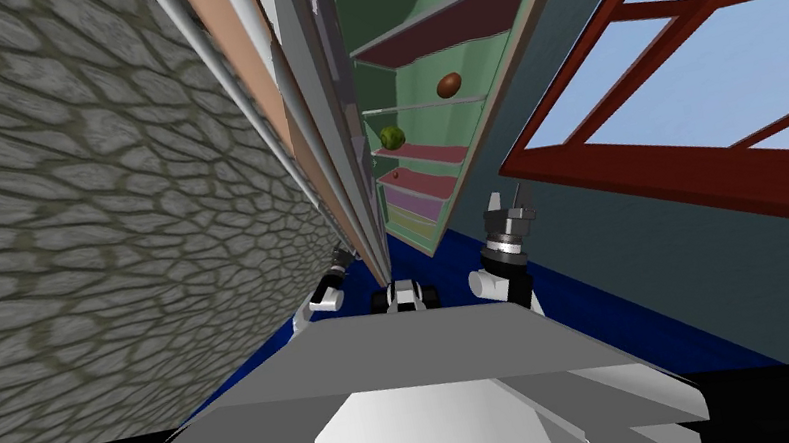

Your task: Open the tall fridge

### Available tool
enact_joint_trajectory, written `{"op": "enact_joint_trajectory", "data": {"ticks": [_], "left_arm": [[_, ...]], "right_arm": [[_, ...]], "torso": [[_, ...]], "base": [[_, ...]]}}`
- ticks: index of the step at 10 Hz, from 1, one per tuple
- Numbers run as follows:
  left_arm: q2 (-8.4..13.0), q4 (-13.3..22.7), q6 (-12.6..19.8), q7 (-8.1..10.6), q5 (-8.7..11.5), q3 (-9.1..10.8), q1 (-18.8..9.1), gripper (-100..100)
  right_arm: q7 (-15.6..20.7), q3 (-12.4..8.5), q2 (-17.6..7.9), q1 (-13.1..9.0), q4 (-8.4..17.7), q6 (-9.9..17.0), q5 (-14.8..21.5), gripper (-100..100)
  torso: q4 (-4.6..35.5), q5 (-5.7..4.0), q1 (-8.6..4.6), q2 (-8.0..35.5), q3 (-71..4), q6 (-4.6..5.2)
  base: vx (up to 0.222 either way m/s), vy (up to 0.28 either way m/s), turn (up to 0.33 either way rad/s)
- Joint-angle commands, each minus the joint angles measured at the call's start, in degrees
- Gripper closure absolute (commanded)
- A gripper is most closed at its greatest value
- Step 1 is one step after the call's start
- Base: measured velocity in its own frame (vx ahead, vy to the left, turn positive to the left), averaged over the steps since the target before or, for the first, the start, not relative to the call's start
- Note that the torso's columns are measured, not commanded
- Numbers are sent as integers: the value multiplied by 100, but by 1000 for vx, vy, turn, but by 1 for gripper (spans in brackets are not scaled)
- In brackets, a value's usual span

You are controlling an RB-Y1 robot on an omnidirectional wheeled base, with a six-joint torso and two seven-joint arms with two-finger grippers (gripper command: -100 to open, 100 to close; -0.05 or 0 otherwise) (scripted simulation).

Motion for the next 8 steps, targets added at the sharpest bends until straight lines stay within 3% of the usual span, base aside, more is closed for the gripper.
{"op": "enact_joint_trajectory", "data": {"ticks": [1,8], "left_arm": [[189,-256,348,154,31,-2,-40,-100],[636,-795,1271,491,96,-17,-94,-100]], "right_arm": [[0,0,0,0,0,0,0,0],[0,0,0,0,0,0,0,0]], "torso": [[2,0,0,3,3,3],[4,-2,-4,13,8,0]], "base": [[-20,6,-33],[-15,7,-35]]}}
